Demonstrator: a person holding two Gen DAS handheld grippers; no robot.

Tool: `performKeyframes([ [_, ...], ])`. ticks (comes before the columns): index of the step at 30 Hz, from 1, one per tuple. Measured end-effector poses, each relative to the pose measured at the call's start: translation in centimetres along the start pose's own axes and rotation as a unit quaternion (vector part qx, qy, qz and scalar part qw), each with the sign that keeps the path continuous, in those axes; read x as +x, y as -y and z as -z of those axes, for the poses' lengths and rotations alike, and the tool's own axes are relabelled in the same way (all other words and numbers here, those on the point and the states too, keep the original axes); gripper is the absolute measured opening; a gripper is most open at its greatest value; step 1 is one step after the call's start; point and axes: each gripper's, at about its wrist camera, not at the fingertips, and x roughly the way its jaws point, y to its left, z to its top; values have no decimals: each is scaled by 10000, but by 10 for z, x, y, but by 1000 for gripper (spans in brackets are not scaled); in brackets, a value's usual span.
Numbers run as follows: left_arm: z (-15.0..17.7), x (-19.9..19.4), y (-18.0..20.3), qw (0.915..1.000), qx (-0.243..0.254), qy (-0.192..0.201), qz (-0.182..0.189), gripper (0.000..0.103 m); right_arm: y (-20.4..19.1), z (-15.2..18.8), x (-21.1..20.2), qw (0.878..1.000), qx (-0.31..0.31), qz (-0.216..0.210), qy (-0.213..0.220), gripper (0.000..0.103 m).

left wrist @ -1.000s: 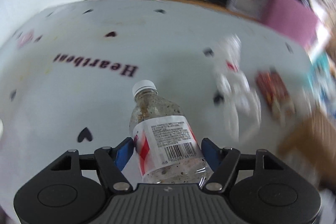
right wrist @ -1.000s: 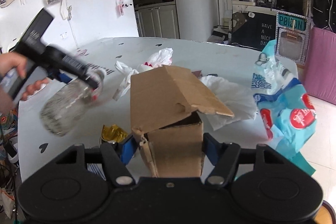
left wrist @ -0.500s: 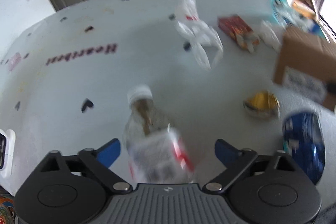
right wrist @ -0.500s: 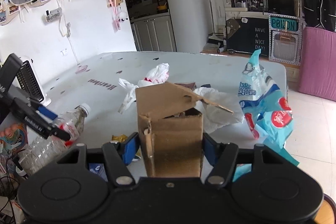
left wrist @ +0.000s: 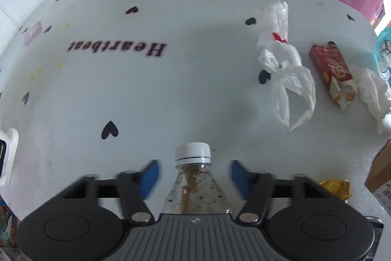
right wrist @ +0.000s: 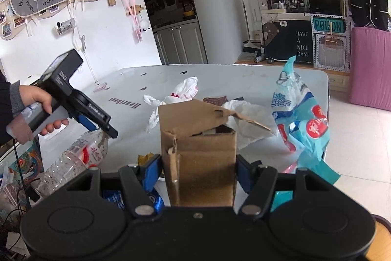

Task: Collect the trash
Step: 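Lift the bottle with the left tool while the right tool grasps the cardboard box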

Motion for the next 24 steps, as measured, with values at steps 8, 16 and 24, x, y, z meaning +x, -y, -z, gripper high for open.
performKeyframes([
  [8,6,-48,2,9959,72,894,120,34,5,1,-10,10000,69,49,34,64],
  [16,27,-145,12,9718,139,2327,360,34,-1,-5,-35,9995,46,61,311,63],
  [24,74,-179,25,9568,463,2846,367,34,-4,4,-48,9994,-114,170,276,62],
])
